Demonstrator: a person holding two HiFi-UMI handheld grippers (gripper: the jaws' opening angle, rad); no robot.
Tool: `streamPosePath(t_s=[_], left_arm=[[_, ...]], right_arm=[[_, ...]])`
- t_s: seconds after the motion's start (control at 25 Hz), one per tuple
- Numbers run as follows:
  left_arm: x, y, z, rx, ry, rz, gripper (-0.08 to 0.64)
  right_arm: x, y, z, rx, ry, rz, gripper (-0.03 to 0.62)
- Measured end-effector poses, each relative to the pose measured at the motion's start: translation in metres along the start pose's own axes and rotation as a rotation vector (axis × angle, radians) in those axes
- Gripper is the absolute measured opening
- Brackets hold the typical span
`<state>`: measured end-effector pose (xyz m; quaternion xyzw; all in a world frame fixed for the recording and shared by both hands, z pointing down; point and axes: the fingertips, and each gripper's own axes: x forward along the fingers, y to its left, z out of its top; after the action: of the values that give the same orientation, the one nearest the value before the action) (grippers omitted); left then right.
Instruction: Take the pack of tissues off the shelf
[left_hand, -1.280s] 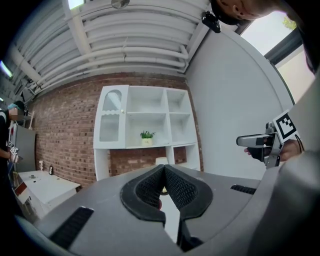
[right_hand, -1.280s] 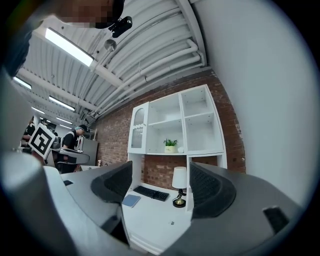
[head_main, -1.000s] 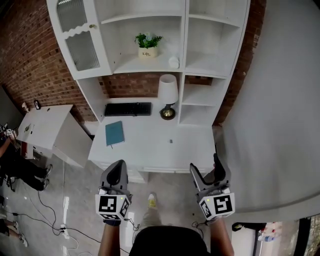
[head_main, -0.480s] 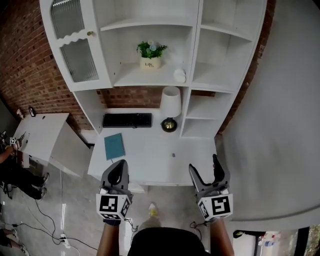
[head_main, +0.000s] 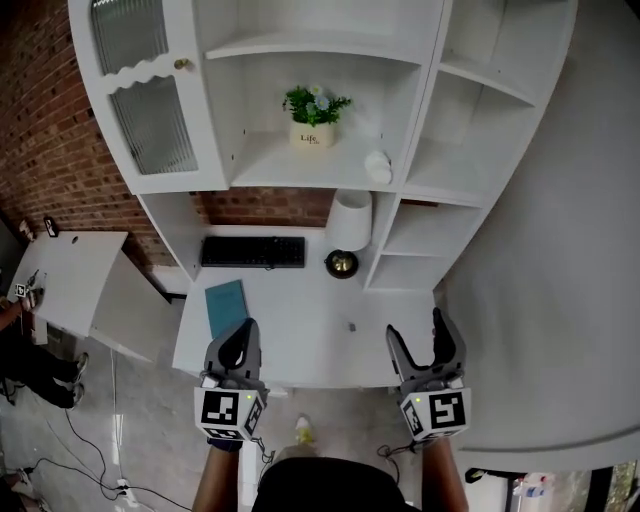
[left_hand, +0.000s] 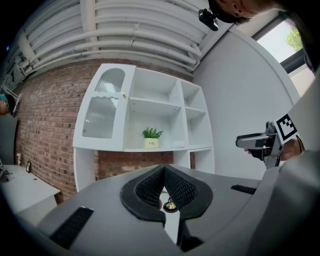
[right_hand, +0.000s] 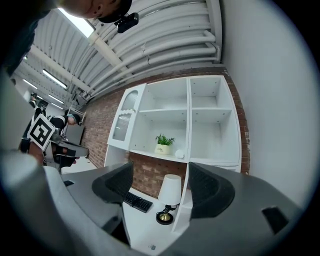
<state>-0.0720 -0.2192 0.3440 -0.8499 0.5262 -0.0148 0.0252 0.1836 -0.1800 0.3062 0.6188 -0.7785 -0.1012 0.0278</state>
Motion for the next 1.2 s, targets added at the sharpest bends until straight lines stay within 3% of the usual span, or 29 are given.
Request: streamPosePath(t_s=[0.72,1.2], left_arm=[[0.071,0.063,0.001,-0.046,-0.105,-0.1,0.017],[0.107,0.083,0.013,-0.048,-0.122,-0.066,0.017]], right_arm=[[0.095,0.001,0.014,-0.022,-0.003,-0.135,0.319],[0.165,-0.01,0.018,-0.052,-0.028,-0.134,0.319]])
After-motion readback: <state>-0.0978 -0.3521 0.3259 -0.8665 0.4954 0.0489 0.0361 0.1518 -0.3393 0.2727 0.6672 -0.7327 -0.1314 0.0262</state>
